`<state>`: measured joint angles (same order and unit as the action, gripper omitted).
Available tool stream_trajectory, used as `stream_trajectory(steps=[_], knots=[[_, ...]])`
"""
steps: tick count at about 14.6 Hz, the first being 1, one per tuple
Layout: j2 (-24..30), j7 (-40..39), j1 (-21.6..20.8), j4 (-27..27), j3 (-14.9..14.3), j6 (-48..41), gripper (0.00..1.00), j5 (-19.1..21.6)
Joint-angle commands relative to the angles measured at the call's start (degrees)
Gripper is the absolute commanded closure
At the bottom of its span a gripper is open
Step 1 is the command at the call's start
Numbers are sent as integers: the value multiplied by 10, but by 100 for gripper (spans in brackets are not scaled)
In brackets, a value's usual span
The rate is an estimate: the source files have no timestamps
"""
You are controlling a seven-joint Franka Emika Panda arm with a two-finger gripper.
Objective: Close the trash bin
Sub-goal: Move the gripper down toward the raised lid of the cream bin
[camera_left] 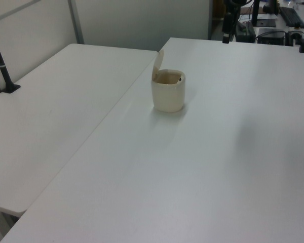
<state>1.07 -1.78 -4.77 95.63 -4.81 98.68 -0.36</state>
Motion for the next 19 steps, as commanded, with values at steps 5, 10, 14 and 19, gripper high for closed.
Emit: stream_trajectory(steps=[5, 10, 14, 19], knots=[[10, -9, -10, 14, -5, 4, 0, -4], [5, -9, -10, 14, -4, 5, 0, -4], [-24, 3, -9, 6, -4, 76, 1, 5], [-81, 128, -12, -37, -4, 196, 12, 6]])
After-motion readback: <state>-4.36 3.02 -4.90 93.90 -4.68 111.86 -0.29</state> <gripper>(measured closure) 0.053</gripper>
